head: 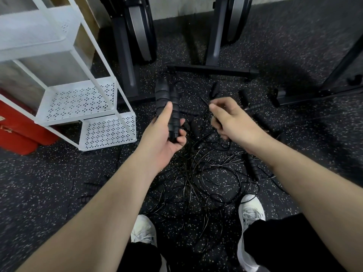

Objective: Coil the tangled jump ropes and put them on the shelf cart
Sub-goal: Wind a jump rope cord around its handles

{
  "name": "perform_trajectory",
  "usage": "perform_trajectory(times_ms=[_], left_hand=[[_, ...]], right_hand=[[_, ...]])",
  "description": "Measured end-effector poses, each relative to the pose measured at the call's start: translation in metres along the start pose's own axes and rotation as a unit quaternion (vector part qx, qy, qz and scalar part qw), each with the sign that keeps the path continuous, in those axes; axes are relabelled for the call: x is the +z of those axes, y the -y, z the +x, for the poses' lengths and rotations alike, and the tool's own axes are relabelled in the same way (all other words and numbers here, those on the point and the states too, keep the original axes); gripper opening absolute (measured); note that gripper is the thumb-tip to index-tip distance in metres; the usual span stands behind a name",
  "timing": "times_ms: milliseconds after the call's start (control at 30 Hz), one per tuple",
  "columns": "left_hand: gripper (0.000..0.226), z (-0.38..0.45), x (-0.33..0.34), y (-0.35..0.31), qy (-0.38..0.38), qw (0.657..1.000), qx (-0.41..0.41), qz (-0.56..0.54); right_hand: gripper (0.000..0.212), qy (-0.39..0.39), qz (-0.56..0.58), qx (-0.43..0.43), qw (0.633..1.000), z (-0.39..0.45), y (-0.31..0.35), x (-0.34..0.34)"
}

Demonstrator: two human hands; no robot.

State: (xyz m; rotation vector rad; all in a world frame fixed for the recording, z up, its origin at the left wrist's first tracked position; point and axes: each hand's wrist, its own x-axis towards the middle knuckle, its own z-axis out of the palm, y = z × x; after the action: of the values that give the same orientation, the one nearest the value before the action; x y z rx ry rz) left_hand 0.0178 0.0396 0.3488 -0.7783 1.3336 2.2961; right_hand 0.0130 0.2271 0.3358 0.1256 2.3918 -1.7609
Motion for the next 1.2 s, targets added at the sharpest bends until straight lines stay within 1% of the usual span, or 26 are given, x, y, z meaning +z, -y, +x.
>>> perform_trajectory(times_ms=[67,133,233,300,367,433,467,533,567,633,700,767,867,900,967,1033,1100,1200], left_hand=[[0.05,0.0,0.002,-0.001,-0.01,0.999,-0.029,-0.044],[0.052,0.003,0.002,-0.002,-0.023,0.996,-0.047,-0.074],[0.057,0.008,0.001,-0.001,-0.023,0.994,-0.052,-0.093],[0.059,0.009,0.002,0.001,-0.026,0.993,-0.05,-0.102],[0.057,0.006,0.003,0.003,-0.008,0.995,-0.042,-0.086],[0.047,0.002,0.005,0.006,0.02,0.996,-0.036,-0.073],[0.038,0.001,0.006,0.008,0.023,0.997,-0.035,-0.065],[0.014,0.004,0.004,0.01,0.011,0.999,-0.03,-0.042],[0.007,0.004,0.003,0.01,0.007,0.999,-0.029,-0.038],[0.008,0.006,0.002,0.011,0.005,0.999,-0.031,-0.044],[0.007,0.006,0.002,0.011,0.011,0.998,-0.03,-0.05],[0.002,0.006,0.001,0.009,0.026,0.999,-0.026,-0.037],[0.004,0.007,-0.001,0.004,0.012,0.999,-0.034,0.018],[0.006,0.006,-0.001,0.003,0.004,0.999,-0.035,0.035],[0.014,0.005,-0.001,0.001,0.004,0.997,-0.04,0.063],[0.017,0.005,-0.002,-0.002,0.031,0.996,-0.056,0.07],[0.016,0.004,-0.004,-0.005,0.07,0.993,-0.078,0.052],[0.014,0.002,-0.007,-0.01,0.129,0.985,-0.108,0.033]], right_hand=[[0.006,0.015,-0.033,0.0,0.999,0.0,-0.001,0.001],[0.016,0.061,-0.031,-0.018,0.998,-0.005,0.002,0.003],[0.034,0.135,0.021,-0.024,0.99,-0.014,0.007,0.008],[0.038,0.15,0.044,-0.009,0.988,-0.016,0.008,0.012],[0.036,0.153,0.038,-0.012,0.987,-0.017,0.01,0.017],[0.035,0.17,-0.022,-0.044,0.984,-0.022,0.012,0.022],[0.036,0.183,-0.055,-0.056,0.98,-0.025,0.014,0.024],[0.04,0.209,-0.089,-0.059,0.972,-0.028,0.014,0.027],[0.041,0.221,-0.091,-0.055,0.97,-0.028,0.015,0.027],[0.044,0.244,-0.084,-0.043,0.965,-0.029,0.014,0.026],[0.046,0.248,-0.074,-0.041,0.965,-0.03,0.014,0.027],[0.04,0.226,-0.083,-0.048,0.969,-0.029,0.012,0.026],[0.013,0.187,-0.093,-0.026,0.978,-0.024,0.008,0.017],[0.018,0.178,-0.111,-0.02,0.978,-0.022,0.008,0.012],[0.03,0.189,-0.136,-0.019,0.972,-0.021,0.008,0.004],[0.027,0.233,-0.094,-0.024,0.968,-0.022,0.008,-0.003],[0.023,0.273,-0.045,-0.021,0.961,-0.022,0.007,-0.01],[0.022,0.27,-0.042,-0.018,0.962,-0.02,0.004,-0.017]])
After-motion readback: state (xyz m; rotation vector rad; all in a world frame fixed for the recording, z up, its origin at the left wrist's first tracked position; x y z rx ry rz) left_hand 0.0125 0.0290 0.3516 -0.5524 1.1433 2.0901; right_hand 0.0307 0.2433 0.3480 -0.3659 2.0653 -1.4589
